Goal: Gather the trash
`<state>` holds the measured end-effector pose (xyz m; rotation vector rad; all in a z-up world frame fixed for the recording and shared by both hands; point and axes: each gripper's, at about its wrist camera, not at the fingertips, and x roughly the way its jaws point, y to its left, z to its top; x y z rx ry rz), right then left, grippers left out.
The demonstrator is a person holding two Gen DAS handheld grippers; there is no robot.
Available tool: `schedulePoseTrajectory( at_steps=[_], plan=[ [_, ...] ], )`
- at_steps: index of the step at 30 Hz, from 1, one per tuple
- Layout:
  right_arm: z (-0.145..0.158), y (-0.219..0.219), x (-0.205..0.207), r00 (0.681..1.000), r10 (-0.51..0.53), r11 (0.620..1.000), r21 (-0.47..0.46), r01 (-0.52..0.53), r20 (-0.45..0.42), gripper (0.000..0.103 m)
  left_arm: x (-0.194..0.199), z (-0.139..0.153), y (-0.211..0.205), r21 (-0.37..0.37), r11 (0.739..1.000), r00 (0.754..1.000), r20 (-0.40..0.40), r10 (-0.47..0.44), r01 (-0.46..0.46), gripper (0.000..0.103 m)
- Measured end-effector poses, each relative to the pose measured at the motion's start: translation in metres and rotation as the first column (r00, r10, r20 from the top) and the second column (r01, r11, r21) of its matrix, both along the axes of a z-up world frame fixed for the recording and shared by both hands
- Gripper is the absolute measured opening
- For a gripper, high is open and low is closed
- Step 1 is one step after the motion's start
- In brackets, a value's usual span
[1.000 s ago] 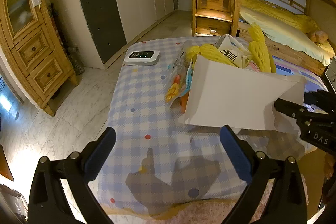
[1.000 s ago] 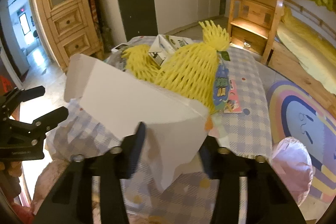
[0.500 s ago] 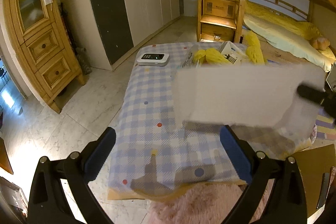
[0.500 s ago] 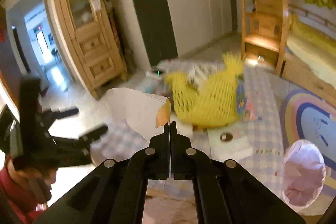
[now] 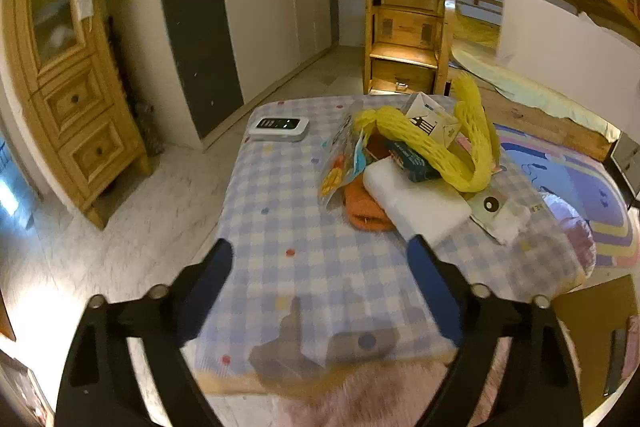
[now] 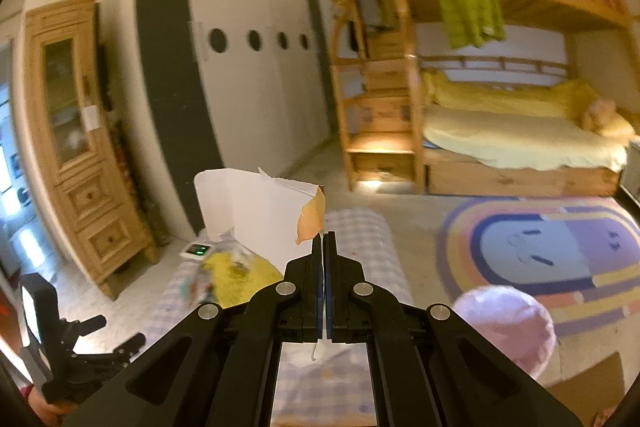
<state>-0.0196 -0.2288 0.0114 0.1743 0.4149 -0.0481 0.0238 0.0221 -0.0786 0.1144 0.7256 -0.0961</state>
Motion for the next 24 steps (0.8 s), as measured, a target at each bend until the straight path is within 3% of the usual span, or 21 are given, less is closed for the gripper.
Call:
schedulePoseTrajectory(
  at_steps=[6, 10, 16, 17, 18, 21, 24],
  plan=[
    [-0.013, -0.02, 0.01, 0.997, -0.063, 0.998, 0.021, 0.064, -0.033, 0.0, 0.04, -0.019, -0.014, 0.008, 0.999, 0.999, 0.001, -0.052, 0.052, 0.063],
    [-0.02, -0.024, 0.012, 0.996, -0.075, 0.997, 0.024, 0.076, -0.054, 0.0, 0.072, -0.039, -0.018, 0.014, 0.998, 0.997, -0.046, -0.063, 0.064, 0.051],
    [-0.031, -0.028, 0.018, 0.993, -0.076, 0.997, 0.028, 0.079, -0.085, 0.0, 0.092, -0.045, -0.021, 0.01, 0.996, 0.996, -0.02, -0.089, 0.089, 0.046],
    [-0.032, -0.029, 0.019, 0.993, -0.074, 0.997, 0.031, 0.077, -0.089, 0.0, 0.095, -0.044, -0.021, 0.013, 0.995, 0.995, -0.016, -0.097, 0.097, 0.037],
    [-0.031, -0.028, 0.019, 0.993, -0.074, 0.997, 0.033, 0.077, -0.093, 0.0, 0.098, -0.045, -0.022, 0.016, 0.995, 0.995, -0.017, -0.098, 0.098, 0.021],
    [-0.03, -0.026, 0.017, 0.993, -0.076, 0.996, 0.031, 0.079, -0.093, 0.0, 0.098, -0.036, -0.013, 0.003, 0.997, 0.997, -0.003, -0.083, 0.083, 0.0],
    [-0.028, -0.029, 0.012, 0.993, -0.09, 0.995, 0.027, 0.093, -0.078, 0.0, 0.081, -0.013, 0.001, -0.028, 0.997, 0.996, 0.06, -0.073, 0.075, 0.0]
  ],
)
